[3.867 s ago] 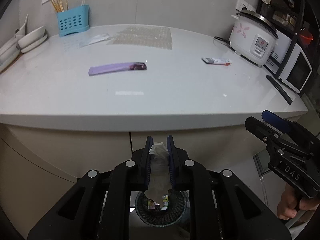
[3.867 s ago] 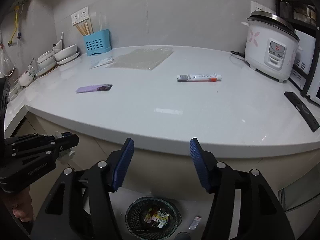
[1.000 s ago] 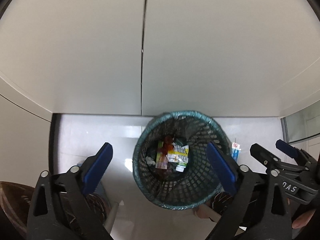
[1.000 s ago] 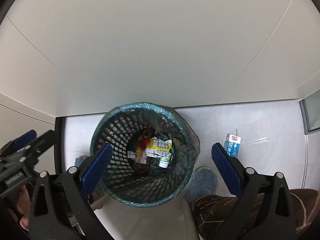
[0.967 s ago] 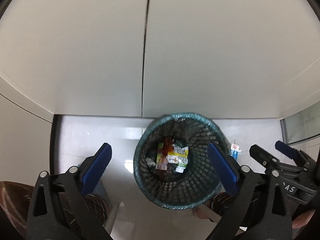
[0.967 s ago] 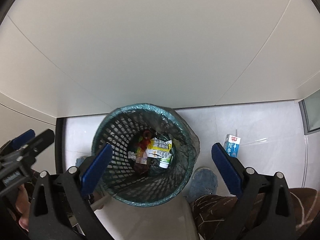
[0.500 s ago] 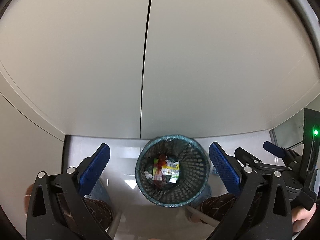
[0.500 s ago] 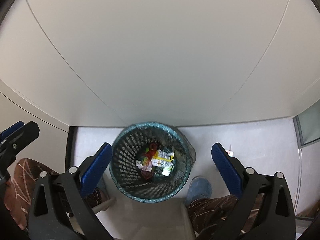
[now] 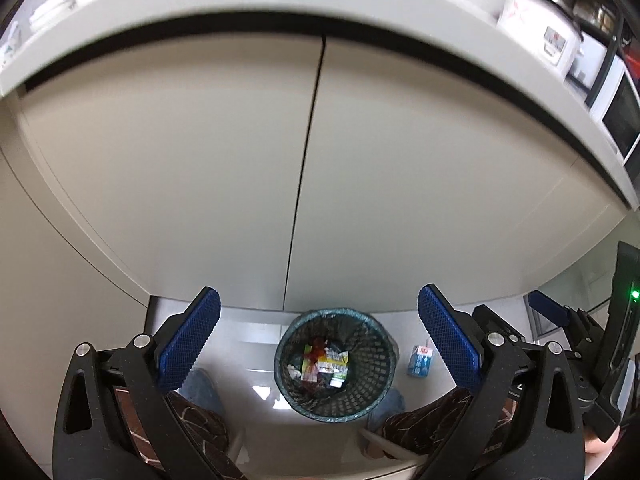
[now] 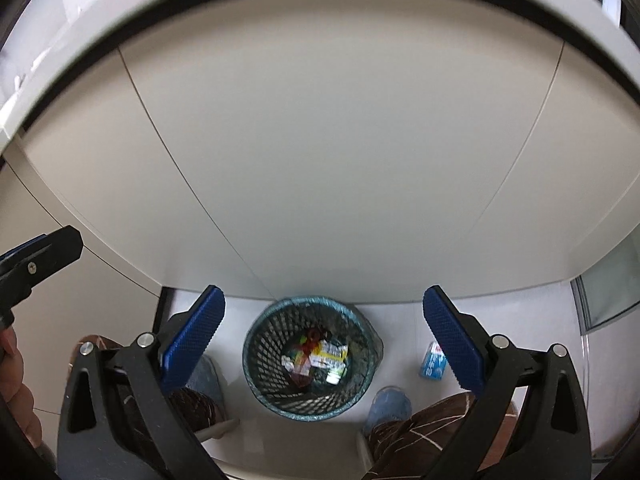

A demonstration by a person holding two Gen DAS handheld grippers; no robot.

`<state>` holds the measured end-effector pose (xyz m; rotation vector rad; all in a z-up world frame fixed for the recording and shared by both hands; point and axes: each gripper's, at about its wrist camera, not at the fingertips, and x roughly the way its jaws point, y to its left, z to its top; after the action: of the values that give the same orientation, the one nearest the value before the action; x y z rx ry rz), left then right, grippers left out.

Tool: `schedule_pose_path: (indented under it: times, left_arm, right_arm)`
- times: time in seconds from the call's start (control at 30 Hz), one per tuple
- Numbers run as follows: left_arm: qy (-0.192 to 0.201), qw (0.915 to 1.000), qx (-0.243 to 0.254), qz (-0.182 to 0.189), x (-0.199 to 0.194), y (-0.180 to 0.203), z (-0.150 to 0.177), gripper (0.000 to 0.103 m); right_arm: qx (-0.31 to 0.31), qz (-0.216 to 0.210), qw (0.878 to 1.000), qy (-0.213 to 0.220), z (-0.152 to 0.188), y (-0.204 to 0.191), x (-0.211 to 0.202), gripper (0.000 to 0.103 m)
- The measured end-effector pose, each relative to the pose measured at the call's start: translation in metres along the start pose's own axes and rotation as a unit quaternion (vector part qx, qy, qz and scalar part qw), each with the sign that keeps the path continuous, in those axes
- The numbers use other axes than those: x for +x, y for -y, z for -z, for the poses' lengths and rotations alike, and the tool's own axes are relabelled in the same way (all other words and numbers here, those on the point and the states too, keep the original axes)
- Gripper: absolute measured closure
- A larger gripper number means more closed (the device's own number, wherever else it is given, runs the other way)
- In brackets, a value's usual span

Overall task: Collect trash
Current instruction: 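Raise both tools back up toward the counter items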

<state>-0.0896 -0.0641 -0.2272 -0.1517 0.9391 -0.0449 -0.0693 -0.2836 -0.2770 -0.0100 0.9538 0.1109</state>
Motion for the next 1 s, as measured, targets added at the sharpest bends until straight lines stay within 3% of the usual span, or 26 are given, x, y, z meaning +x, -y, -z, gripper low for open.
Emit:
schedule_pose_path:
  times: [0.33, 0.6, 0.77, 1.0]
  left_arm:
    - [0.056, 0.9984, -0.008, -0.006, -0.067, 0.004, -0.045, 0.006]
    - [0.101, 0.9946, 0.01, -0.023, -0.109, 0.018, -0.101, 0.006]
    - [0.101, 0.9943, 0.005, -0.034, -0.114, 0.022, -0.144, 0.006]
    - [0.086, 0.9946, -0.014, -0.056, -0.097, 0.019, -0.199, 0.006]
  right_arm:
    - [-0.012, -0.008, 0.998, 0.067, -0.05, -0.005, -0.078, 0.008]
    - [-0.031, 0.008, 0.992, 0.124, -0.117, -0.013, -0.134, 0.008]
    - [-0.023, 0.022, 0.991, 0.127, -0.17, -0.01, -0.151, 0.008]
    - [0.006, 0.039, 0.994, 0.1, -0.234, 0.005, -0.131, 0.008]
